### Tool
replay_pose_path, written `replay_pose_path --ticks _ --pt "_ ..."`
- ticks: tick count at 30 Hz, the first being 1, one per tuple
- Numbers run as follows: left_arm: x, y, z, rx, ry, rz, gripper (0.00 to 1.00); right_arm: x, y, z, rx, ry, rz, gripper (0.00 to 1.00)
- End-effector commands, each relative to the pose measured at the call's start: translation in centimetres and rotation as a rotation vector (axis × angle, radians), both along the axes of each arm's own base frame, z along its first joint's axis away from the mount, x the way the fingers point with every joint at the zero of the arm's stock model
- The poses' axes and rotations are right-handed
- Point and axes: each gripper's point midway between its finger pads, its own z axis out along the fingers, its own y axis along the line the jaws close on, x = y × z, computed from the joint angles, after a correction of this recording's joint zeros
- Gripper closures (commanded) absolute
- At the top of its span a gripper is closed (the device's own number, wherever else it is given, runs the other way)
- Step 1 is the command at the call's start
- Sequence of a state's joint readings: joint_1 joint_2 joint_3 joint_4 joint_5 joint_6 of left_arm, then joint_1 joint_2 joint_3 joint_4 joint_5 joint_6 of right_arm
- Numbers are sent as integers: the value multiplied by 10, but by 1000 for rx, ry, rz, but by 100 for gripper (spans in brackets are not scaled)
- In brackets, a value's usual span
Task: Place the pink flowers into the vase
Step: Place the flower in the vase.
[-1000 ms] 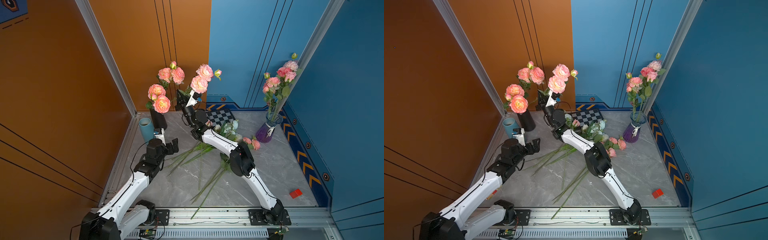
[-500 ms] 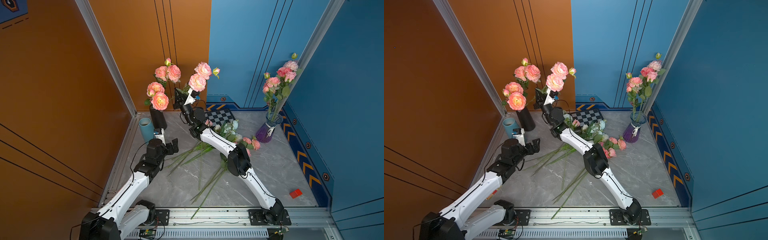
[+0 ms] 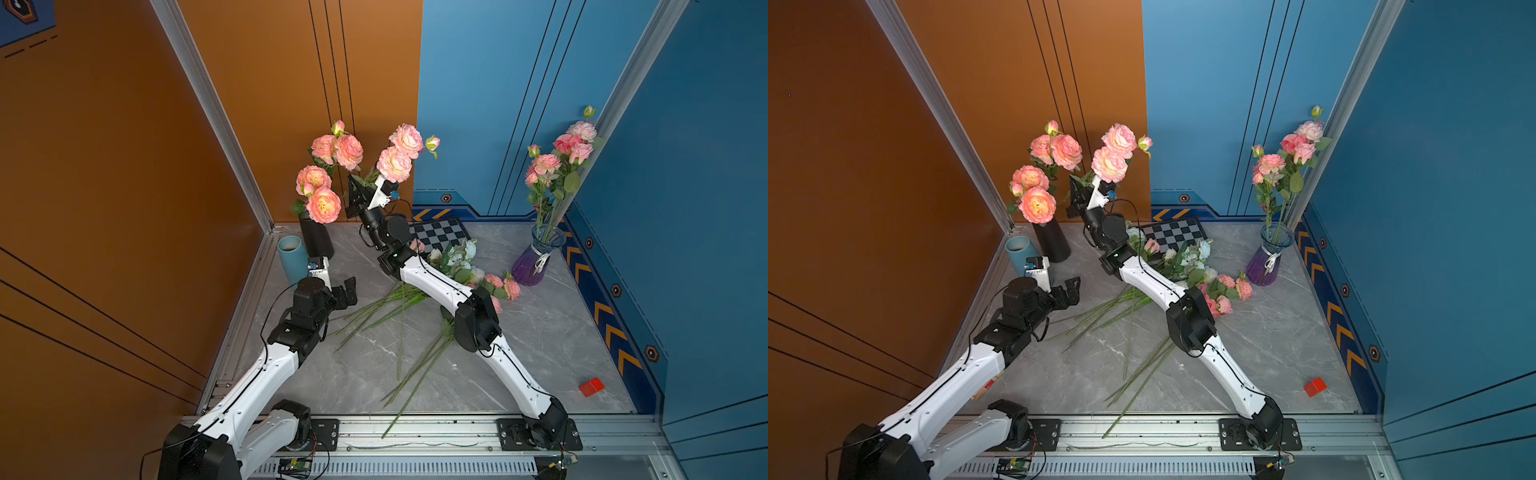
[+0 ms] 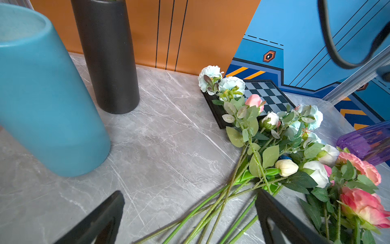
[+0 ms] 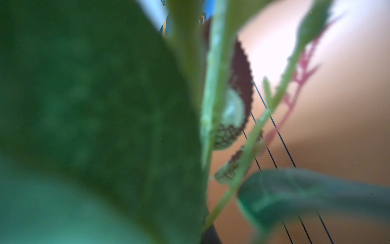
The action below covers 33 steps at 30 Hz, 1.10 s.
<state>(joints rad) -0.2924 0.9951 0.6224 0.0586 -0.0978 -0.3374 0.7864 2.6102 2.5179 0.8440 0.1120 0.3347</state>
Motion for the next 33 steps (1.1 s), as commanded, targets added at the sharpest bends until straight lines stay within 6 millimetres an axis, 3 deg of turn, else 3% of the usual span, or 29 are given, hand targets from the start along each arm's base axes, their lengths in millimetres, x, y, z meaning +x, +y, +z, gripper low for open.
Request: replay_pose_path --ticks 1,19,23,33 --pt "2 -3 7 14 -18 -4 1 2 11 -12 -7 23 17 88" --pt "-2 -12 11 27 -31 -35 1 -1 13 -11 45 42 26 81" --pt "-3 -14 12 30 -34 -41 2 0 13 -11 55 52 22 95" --pt "-5 -20 12 42 -38 -60 1 -1 13 -8 59 54 22 93"
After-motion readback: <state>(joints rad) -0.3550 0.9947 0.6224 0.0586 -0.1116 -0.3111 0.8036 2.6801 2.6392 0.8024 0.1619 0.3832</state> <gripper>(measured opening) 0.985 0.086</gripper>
